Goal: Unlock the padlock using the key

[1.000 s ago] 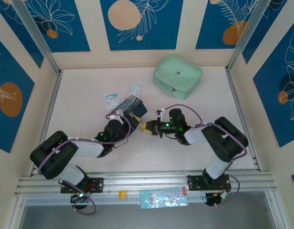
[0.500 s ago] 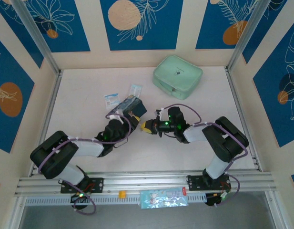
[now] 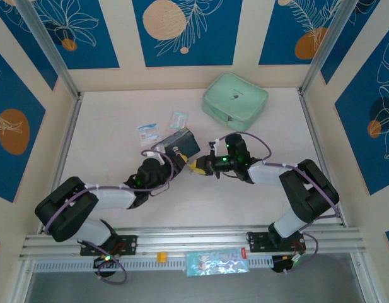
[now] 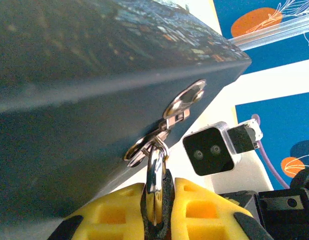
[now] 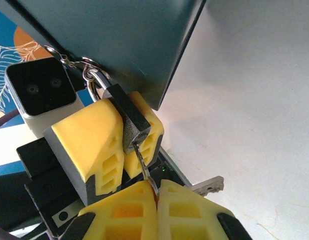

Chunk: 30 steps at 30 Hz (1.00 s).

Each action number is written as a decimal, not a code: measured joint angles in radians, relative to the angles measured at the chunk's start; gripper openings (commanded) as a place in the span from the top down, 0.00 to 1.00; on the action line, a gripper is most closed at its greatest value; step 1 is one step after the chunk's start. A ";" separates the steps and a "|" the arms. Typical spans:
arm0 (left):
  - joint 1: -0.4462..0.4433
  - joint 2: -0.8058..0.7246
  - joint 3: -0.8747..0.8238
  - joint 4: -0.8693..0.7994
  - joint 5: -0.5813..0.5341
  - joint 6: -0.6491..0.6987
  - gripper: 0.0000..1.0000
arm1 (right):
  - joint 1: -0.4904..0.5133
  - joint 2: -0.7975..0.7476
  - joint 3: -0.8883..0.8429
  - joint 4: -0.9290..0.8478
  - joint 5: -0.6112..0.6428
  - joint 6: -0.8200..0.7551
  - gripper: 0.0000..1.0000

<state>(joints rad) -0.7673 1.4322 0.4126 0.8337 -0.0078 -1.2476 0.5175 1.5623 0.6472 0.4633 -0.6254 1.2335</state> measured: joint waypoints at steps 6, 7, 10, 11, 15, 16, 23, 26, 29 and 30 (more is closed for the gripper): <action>-0.002 -0.016 0.008 -0.037 -0.003 0.000 1.00 | 0.023 -0.037 -0.002 -0.032 0.071 0.032 1.00; -0.002 -0.016 0.008 -0.036 -0.005 0.000 1.00 | 0.030 -0.043 -0.007 -0.030 0.092 0.042 1.00; -0.002 -0.011 0.008 -0.040 -0.011 -0.001 1.00 | 0.048 -0.050 -0.027 0.000 0.144 0.075 1.00; -0.002 -0.003 0.008 -0.036 -0.012 -0.003 1.00 | 0.053 -0.050 -0.035 0.013 0.158 0.085 1.00; -0.002 0.032 0.012 -0.006 -0.031 -0.008 1.00 | 0.077 -0.035 -0.065 0.092 0.222 0.133 1.00; -0.002 0.041 0.013 -0.002 -0.042 -0.012 1.00 | 0.084 -0.029 -0.068 0.108 0.238 0.141 1.00; -0.003 0.056 0.021 0.003 -0.093 -0.059 1.00 | 0.097 0.011 -0.074 0.198 0.274 0.106 1.00; -0.003 0.055 0.023 0.003 -0.106 -0.085 1.00 | 0.097 0.023 -0.074 0.226 0.274 0.049 1.00; -0.003 0.054 0.023 0.003 -0.111 -0.108 1.00 | 0.098 0.027 -0.074 0.232 0.274 -0.004 1.00; -0.003 0.052 0.023 0.003 -0.112 -0.114 1.00 | 0.098 0.027 -0.074 0.233 0.275 -0.020 1.00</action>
<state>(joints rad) -0.7704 1.4841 0.4351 0.8364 -0.1196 -1.3617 0.6155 1.5890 0.5735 0.6964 -0.3508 1.2137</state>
